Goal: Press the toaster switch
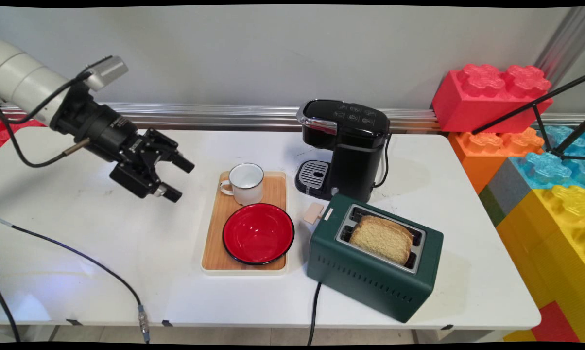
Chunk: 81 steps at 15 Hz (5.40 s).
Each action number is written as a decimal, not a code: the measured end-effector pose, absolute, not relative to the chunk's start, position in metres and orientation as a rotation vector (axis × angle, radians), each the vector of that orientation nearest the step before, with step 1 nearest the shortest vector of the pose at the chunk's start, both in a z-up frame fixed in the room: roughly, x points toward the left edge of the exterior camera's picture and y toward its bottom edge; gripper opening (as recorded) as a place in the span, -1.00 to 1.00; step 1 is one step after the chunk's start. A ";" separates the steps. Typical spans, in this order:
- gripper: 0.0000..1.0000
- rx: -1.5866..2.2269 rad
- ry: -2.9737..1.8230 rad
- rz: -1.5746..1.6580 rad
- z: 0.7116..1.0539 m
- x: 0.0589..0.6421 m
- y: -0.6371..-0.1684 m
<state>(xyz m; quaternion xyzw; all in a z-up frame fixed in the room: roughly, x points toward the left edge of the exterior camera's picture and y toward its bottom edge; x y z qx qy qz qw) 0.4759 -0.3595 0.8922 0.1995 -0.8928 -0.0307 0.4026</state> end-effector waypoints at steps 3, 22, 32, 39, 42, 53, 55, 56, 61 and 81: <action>1.00 0.469 -2.218 -0.064 0.894 0.472 -0.362; -1.00 0.251 -2.193 -0.040 0.884 0.451 -0.379; -1.00 0.201 -2.108 -0.015 0.868 0.394 -0.409; -1.00 0.150 -2.081 -0.004 0.847 0.354 -0.420; -1.00 0.123 -2.081 0.004 0.837 0.343 -0.422; -1.00 0.010 -2.114 0.064 0.803 0.312 -0.436; -1.00 -0.001 -2.118 0.072 0.800 0.310 -0.438; -1.00 -0.005 -2.119 0.075 0.799 0.309 -0.439; -1.00 -0.027 -2.124 0.087 0.792 0.302 -0.443; -1.00 -0.061 -2.157 0.087 0.760 0.288 -0.449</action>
